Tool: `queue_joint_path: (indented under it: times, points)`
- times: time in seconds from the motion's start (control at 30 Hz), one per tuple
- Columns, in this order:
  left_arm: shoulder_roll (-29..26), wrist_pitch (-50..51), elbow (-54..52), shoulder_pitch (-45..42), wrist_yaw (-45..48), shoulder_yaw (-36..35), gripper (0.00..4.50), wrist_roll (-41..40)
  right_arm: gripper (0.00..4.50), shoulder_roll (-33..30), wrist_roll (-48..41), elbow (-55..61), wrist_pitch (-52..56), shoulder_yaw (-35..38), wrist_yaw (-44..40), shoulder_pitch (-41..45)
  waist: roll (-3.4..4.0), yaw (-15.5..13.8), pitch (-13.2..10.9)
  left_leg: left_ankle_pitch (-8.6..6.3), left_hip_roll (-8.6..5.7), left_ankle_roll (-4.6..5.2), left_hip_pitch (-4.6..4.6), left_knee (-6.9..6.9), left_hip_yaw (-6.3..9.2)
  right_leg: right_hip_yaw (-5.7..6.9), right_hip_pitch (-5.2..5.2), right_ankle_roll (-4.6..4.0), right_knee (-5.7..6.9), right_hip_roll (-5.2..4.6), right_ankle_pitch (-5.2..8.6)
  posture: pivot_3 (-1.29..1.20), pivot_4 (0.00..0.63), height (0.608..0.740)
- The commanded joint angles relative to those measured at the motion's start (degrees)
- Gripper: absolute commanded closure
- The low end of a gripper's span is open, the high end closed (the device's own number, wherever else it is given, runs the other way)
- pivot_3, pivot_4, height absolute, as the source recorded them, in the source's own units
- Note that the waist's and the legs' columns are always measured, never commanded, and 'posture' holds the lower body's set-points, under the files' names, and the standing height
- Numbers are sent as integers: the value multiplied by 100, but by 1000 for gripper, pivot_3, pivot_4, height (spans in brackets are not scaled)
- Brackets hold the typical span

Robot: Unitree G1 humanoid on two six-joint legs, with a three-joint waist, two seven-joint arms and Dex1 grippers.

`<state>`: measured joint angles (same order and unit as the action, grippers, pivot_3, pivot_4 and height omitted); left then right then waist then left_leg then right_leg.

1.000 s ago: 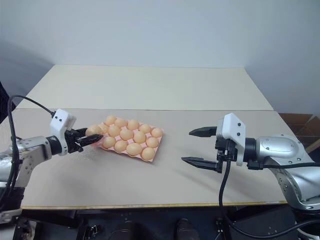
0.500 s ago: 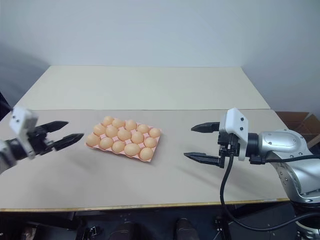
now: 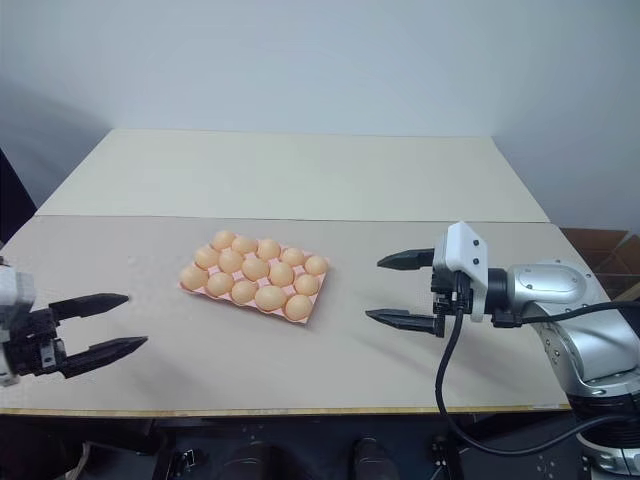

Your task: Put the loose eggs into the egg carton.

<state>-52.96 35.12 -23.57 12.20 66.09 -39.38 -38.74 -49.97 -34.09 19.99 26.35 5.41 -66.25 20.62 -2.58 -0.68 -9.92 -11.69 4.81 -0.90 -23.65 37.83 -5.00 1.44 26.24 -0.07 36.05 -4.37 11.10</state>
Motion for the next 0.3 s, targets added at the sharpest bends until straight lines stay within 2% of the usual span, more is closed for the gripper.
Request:
queue_joint_path:
  times: [0.03, 0.3]
  points:
    - [-71, 19, -219, 35, -122, -232, 18, -99, 0, 33, -86, 28, -119, 93, -63, 82, 0, 1, 0, 0, 0, 0, 0, 0, 0, 0, 0, 0, 0, 1, 0, 0, 150, 740]
    - [-185, 306, -285, 60, -262, -427, 18, -309, 0, 41, 55, -226, -231, -38, -165, 290, 0, 15, 0, 0, 0, 0, 0, 0, -1, -2, 1, 0, 0, 1, 0, 0, 150, 740]
